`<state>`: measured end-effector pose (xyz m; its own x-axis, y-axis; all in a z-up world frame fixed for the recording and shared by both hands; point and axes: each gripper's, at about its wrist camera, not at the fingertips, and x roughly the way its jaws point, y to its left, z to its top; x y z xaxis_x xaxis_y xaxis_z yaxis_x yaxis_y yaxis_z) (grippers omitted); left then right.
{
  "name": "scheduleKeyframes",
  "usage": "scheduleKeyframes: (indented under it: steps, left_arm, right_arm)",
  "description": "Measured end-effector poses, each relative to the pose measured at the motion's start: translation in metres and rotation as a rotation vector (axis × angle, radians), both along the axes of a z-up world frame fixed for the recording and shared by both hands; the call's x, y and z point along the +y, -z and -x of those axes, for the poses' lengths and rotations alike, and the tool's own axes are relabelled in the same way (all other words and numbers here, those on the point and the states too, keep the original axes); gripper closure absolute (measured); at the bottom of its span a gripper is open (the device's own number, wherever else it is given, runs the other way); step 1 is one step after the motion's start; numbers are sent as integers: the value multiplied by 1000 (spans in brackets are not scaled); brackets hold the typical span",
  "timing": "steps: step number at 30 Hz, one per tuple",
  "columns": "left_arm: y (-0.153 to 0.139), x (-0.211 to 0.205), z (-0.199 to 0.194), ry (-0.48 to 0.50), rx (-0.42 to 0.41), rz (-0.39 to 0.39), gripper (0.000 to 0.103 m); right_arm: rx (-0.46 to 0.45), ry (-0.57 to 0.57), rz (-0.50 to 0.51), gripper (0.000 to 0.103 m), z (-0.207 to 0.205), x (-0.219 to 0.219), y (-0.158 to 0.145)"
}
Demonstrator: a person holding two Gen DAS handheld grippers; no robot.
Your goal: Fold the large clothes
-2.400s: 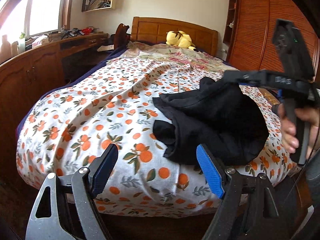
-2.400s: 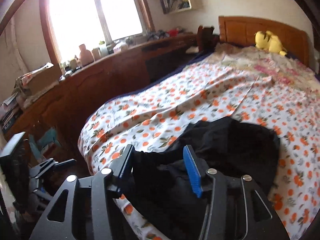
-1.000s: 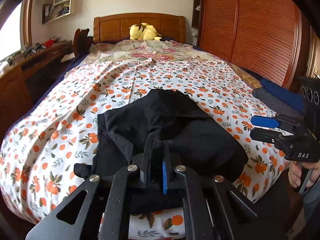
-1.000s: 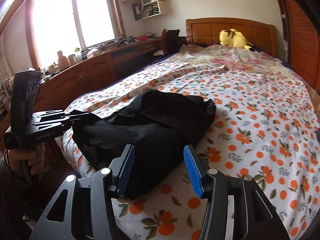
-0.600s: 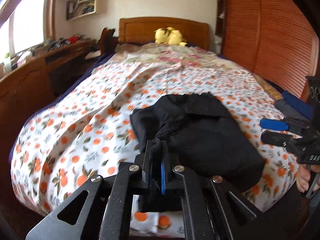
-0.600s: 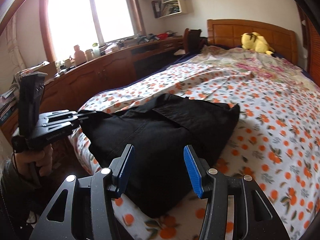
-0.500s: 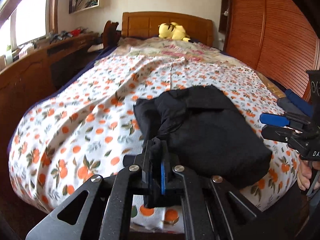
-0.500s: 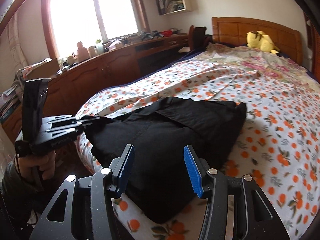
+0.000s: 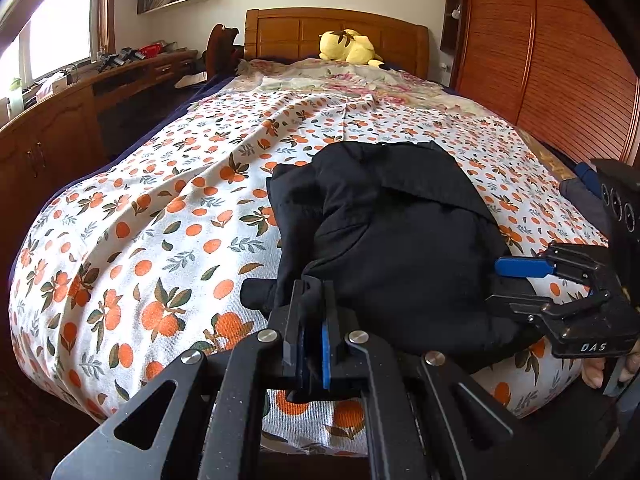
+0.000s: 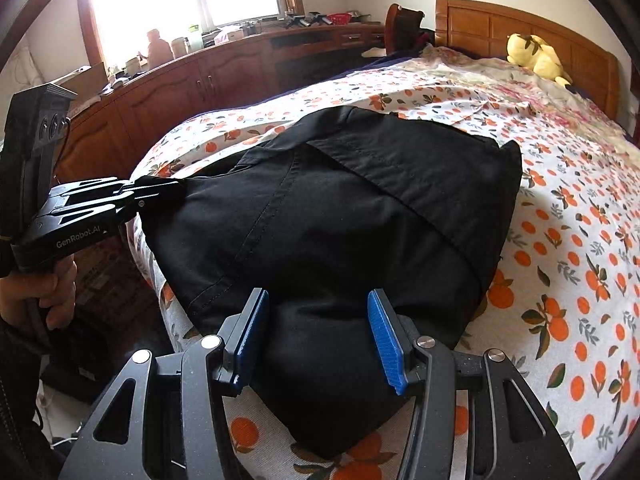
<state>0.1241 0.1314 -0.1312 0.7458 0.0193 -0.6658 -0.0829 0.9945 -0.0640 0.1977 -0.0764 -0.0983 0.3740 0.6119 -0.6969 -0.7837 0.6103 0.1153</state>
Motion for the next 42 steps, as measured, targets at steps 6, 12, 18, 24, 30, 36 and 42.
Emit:
scheduleKeyframes:
  steps: [6,12,18,24,30,36,42]
  left_arm:
    - [1,2,1,-6,0,0,97]
    - [3,2,1,-7,5,4,97]
    - [3,-1,1,-12,9,-6,97]
    - [-1,-3,4,-32,10,15,96]
    - [-11,-4,14,-47,13,-7,74]
    - [-20,3,28,-77,20,-1,31]
    - [-25,9,38,-103,15,-28,22]
  right_arm:
    - [-40,43,-30,50,-20,-10,-24]
    - [-4,94,43,50,-48,-10,10]
    - [65,102,-47,50,-59,-14,28]
    - [53,95,-59,50,-56,-16,28]
    - [58,106,-99,50,-52,-23,32]
    - [60,95,-104,50,-52,-25,32]
    - [60,107,-100,50,-51,-23,31]
